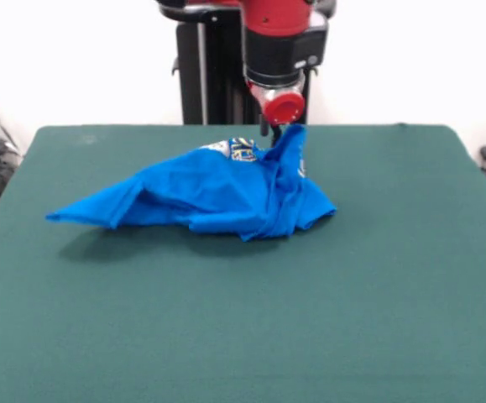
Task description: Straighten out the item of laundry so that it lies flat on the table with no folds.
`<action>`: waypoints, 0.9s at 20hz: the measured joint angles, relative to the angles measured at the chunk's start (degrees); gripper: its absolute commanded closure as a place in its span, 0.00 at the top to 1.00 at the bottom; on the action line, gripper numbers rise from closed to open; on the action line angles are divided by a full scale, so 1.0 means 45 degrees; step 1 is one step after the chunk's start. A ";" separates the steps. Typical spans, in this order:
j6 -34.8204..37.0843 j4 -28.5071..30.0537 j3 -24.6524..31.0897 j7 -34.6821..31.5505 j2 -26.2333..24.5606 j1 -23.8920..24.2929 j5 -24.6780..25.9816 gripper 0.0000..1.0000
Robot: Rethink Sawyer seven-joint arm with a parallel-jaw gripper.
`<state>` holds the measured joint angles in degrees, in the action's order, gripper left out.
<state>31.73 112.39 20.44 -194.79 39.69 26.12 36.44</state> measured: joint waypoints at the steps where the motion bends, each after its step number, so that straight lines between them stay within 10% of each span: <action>1: 0.0018 -0.0020 0.0079 0.0101 -0.0022 -0.0029 0.0156 1.00; 18: 0.2539 -0.3069 0.0094 0.0697 0.0665 -0.1724 0.0730 1.00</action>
<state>43.16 98.58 20.86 -191.65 42.68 18.36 39.73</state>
